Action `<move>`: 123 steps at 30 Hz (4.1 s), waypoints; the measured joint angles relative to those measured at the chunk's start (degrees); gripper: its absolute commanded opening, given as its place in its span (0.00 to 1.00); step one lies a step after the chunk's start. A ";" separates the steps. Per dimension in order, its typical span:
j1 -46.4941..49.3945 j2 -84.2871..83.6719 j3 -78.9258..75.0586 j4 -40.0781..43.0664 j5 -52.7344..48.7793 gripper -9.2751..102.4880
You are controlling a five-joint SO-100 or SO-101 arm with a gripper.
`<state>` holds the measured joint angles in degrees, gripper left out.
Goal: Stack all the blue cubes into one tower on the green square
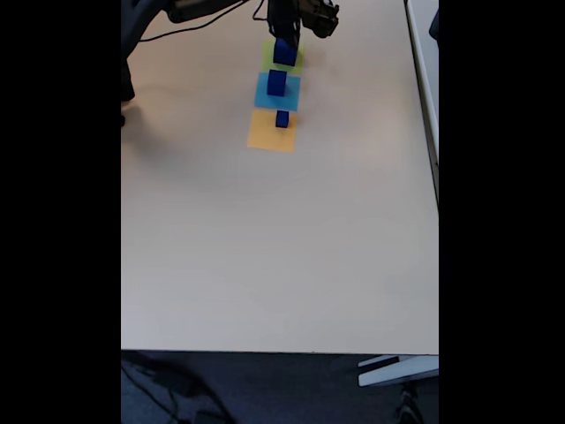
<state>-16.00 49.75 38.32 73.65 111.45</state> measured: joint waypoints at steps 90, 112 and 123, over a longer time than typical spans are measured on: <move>21.80 23.47 48.78 -27.25 -26.02 0.08; 21.80 23.47 49.75 -27.25 -25.58 0.08; 21.80 23.47 49.92 -27.77 -25.58 0.08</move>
<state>5.80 73.21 88.24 45.88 85.87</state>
